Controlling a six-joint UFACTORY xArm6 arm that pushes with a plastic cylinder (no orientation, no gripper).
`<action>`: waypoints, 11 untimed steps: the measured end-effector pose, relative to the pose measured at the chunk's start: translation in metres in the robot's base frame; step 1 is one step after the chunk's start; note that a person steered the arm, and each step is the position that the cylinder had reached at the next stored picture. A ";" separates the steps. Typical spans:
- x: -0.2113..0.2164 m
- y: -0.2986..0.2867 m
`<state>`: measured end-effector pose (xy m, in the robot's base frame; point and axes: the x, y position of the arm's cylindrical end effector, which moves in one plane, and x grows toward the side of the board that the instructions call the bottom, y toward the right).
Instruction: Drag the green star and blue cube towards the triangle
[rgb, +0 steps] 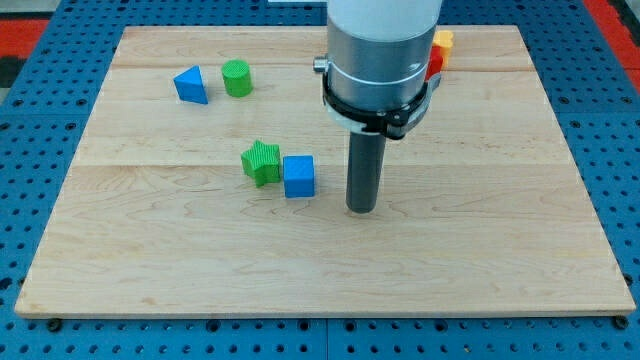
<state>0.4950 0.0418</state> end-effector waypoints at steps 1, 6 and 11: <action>-0.011 -0.030; -0.071 -0.166; -0.069 -0.236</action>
<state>0.4265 -0.1941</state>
